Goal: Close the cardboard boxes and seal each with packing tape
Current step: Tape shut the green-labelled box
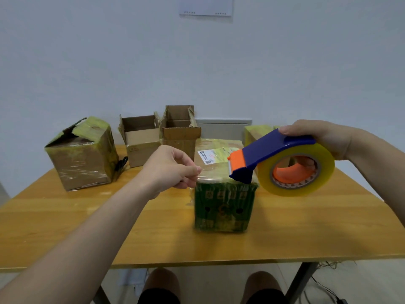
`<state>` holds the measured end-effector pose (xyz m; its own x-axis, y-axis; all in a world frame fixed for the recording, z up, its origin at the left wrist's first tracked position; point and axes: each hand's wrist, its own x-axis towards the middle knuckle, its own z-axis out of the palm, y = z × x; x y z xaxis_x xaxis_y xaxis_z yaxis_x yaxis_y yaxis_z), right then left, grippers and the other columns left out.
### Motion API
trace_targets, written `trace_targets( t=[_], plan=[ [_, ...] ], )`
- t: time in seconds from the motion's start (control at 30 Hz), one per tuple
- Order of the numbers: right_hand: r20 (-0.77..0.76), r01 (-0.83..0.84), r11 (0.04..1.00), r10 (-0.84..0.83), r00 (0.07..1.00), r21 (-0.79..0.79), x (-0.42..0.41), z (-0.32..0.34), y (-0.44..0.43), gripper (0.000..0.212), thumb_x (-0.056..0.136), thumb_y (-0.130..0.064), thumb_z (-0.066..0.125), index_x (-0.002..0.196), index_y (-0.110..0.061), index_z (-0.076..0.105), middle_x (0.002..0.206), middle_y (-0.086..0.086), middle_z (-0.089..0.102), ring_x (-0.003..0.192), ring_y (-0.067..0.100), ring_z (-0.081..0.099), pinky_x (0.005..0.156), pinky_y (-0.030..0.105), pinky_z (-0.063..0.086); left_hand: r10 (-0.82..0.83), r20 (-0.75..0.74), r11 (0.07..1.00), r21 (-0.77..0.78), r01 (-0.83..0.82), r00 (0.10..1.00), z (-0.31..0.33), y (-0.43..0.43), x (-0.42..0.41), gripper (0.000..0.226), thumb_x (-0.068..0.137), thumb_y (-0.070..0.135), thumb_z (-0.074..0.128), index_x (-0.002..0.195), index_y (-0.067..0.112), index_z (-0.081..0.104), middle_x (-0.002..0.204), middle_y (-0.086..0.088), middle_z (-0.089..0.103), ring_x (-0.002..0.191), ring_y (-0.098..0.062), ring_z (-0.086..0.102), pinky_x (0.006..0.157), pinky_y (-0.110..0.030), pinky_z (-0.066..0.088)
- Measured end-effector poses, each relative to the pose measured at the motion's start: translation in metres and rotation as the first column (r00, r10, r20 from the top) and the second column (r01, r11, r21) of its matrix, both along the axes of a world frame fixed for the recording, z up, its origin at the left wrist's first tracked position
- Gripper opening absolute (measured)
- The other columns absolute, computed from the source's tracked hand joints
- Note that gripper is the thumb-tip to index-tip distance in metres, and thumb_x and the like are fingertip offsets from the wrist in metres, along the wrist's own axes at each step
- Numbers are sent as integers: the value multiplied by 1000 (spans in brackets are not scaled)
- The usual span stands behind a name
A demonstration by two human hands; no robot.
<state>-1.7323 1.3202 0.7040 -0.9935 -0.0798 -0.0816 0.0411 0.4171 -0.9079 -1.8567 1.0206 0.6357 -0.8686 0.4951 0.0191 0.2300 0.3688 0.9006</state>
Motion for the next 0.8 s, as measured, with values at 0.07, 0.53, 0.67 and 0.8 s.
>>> trace_targets(
  t=[0.07,0.53,0.67,0.8],
  plan=[
    [11,4,998,-5,1000,59,0,3,-3,32,82,-47,61,75,-24,82,80,7,76,66,18,71,65,34,55,4,-21,1000,-10,-4,1000,-2,1,3,14,89,16,80,93,3,75,78,-8,79,73,-20,78,64,-29,64],
    [17,32,989,-35,999,144,0,4,-6,31,80,-46,59,73,-25,81,78,5,76,64,16,71,62,30,54,6,-110,989,-148,-23,994,-1,8,-2,14,90,21,81,89,8,76,74,-4,78,69,-16,77,65,-29,63],
    [17,30,987,-33,999,157,-3,3,-8,31,79,-47,61,74,-24,81,80,7,76,65,16,71,64,32,54,21,-147,985,-166,-46,989,-5,7,-1,14,90,22,81,89,9,75,72,-3,78,67,-15,77,63,-29,62],
    [21,21,985,-25,999,171,-7,3,-9,32,80,-48,61,77,-24,81,82,8,76,67,18,71,63,31,55,33,-136,982,-183,-57,990,-6,5,-2,13,90,21,81,88,9,76,71,-3,78,67,-14,77,60,-26,60]
  ],
)
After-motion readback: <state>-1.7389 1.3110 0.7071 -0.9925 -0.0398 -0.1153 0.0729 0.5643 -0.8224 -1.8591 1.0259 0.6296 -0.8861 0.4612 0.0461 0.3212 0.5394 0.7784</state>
